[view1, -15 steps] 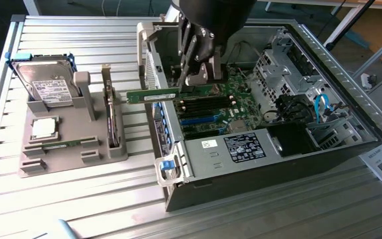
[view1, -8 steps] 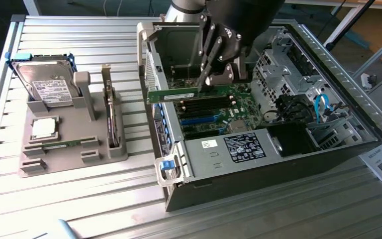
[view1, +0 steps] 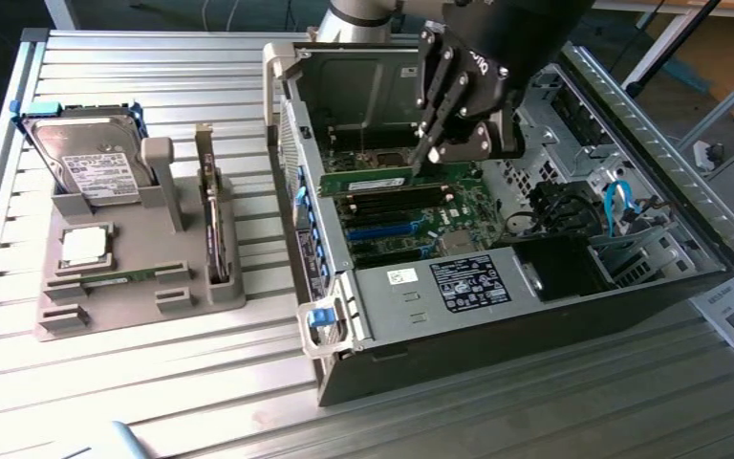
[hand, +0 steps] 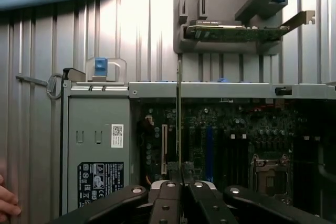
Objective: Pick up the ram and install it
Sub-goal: 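Pick up the ram and move it above insertion slot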
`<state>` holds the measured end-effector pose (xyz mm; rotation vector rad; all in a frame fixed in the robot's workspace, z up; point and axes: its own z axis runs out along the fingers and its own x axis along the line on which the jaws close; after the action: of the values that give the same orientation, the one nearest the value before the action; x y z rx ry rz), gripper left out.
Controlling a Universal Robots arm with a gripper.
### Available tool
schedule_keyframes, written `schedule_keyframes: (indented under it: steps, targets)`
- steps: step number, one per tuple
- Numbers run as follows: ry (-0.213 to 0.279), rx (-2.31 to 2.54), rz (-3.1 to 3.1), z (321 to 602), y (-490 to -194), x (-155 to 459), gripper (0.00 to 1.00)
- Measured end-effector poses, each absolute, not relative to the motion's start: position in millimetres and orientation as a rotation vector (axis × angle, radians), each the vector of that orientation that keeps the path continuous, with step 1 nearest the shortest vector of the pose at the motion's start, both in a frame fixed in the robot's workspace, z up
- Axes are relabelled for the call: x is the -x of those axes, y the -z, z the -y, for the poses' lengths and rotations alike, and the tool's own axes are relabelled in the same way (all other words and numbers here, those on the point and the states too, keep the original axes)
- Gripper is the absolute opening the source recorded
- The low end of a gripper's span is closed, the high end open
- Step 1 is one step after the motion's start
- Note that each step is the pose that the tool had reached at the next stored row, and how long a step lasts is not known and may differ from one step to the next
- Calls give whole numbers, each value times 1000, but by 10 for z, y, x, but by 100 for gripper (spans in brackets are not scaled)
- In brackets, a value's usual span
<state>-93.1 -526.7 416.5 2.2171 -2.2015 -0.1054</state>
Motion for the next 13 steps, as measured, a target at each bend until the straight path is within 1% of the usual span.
schedule_keyframes:
  steps: [13]
  targets:
    - [106,-2217,2201,5304,-4164,398,12]
